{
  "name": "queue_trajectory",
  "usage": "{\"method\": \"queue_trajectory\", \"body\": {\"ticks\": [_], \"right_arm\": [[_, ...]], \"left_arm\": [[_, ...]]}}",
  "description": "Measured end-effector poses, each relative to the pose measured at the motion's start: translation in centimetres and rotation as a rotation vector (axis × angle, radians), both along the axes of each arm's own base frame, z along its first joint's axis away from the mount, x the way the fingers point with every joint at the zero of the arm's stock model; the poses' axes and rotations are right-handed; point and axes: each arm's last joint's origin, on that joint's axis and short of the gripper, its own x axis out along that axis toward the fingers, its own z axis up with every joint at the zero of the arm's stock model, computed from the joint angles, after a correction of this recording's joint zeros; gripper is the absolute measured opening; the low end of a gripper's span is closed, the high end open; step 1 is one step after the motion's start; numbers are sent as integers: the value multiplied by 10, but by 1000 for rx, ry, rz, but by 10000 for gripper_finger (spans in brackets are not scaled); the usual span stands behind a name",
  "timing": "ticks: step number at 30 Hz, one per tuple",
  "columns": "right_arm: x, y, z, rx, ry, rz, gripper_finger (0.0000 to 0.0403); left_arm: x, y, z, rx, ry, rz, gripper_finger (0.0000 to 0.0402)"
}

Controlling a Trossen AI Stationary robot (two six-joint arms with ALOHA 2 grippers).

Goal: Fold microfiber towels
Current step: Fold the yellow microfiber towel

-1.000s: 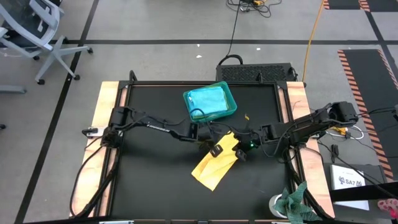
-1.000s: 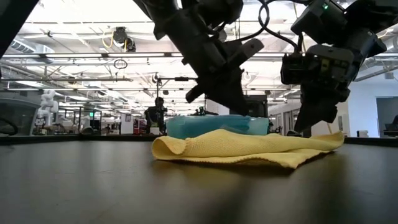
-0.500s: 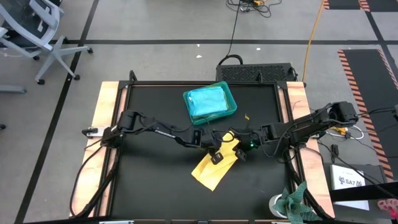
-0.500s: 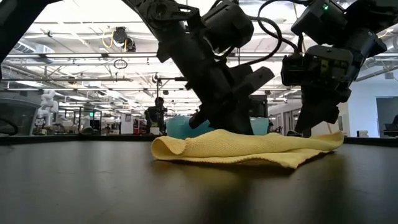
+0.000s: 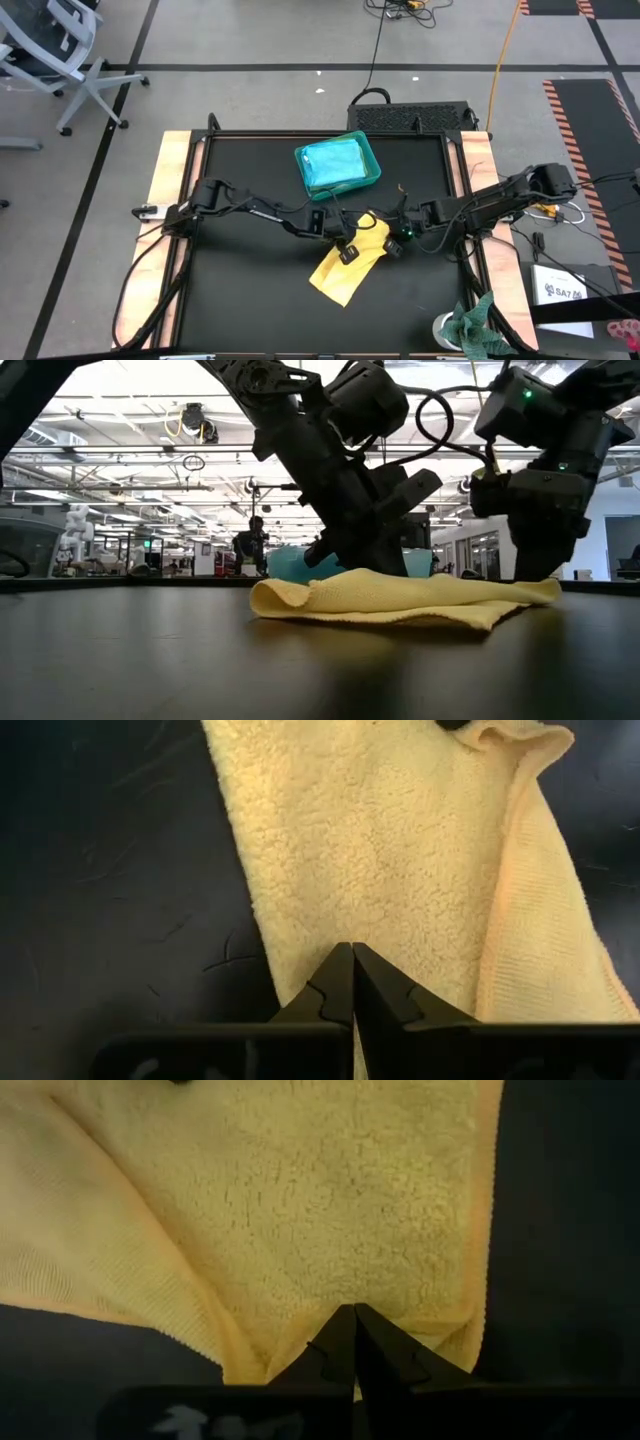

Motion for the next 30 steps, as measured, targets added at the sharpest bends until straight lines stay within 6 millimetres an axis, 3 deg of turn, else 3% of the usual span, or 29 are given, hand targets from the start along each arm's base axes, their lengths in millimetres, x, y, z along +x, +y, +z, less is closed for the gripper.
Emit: {"method": "queue_trajectory", "body": {"ticks": [9, 20, 30], "right_arm": [[-17, -1, 7, 43, 83, -33, 0], [-33, -3, 57, 47, 68, -62, 0], [-11, -1, 66, 48, -119, -55, 0]], "left_arm": [[0, 0, 0, 1, 0, -1, 4], [0, 0, 0, 2, 5, 0, 3], [0, 0, 0, -5, 4, 23, 5]]}}
